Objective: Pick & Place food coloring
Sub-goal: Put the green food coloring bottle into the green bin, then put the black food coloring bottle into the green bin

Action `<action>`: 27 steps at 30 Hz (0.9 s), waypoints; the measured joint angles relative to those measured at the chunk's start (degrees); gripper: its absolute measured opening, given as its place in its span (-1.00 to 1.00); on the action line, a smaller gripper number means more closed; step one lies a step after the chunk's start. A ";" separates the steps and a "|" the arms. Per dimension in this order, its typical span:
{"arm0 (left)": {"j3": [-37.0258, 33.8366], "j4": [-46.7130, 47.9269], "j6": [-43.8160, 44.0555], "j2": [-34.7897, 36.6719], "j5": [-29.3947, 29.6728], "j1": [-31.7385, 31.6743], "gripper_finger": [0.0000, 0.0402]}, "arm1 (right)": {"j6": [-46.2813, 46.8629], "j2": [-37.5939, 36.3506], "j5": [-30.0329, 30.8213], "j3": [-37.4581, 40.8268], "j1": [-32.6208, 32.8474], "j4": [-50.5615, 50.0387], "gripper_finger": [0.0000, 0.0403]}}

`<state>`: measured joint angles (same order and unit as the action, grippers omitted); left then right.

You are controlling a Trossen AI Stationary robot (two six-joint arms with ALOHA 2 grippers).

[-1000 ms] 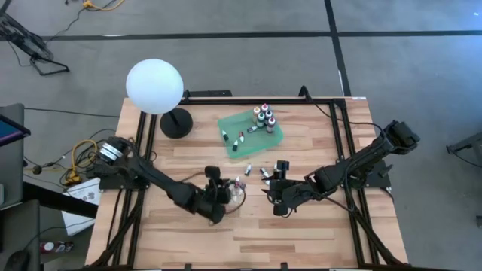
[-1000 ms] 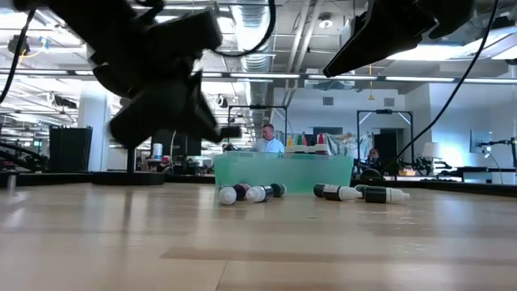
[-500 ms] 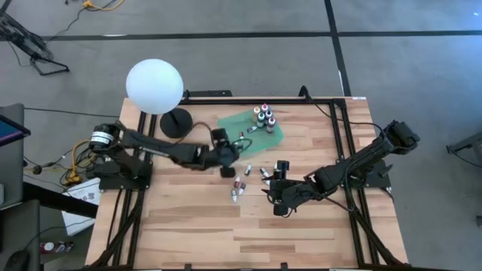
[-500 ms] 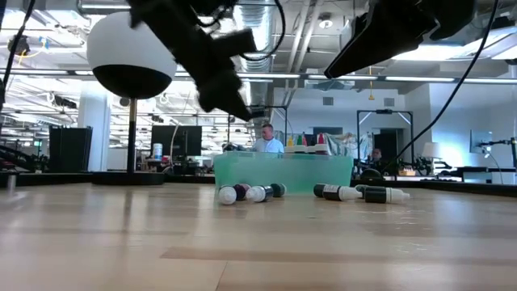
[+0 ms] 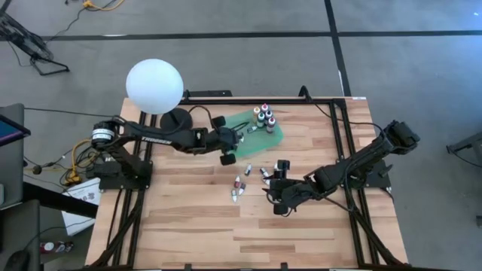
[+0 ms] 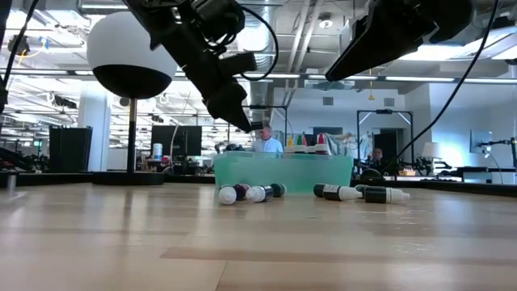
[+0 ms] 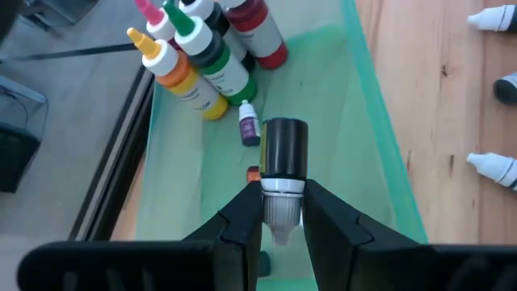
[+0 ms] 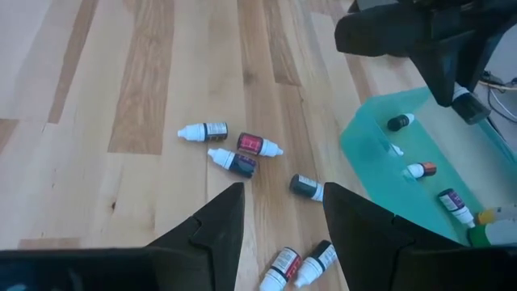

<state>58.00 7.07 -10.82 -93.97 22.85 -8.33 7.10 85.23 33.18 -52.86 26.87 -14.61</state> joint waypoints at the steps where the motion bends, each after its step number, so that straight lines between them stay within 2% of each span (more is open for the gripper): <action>1: 0.00 0.02 -0.11 0.00 -0.34 -0.34 -0.65 | 0.02 0.00 0.01 0.00 0.00 0.02 -0.20; 5: 0.00 -0.03 -0.20 0.00 -1.11 -1.36 -0.61 | 0.06 -0.02 -0.01 0.00 0.00 0.02 -0.20; 15: 0.00 -0.09 -1.74 0.00 -1.21 -1.52 -0.31 | 0.10 0.00 -0.06 0.00 0.00 -0.20 -0.20; 23: 0.00 0.99 -1.93 0.00 -1.47 -1.52 -0.26 | 3.32 0.00 -0.21 0.00 0.00 -2.21 -0.20; 27: 0.00 1.38 -1.93 0.00 -6.97 -1.43 -0.26 | 9.87 -0.01 -0.58 0.00 0.00 -8.50 -0.20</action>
<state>58.00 8.45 -12.75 -93.97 15.88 -9.76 16.97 85.22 32.60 -52.86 26.87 -23.11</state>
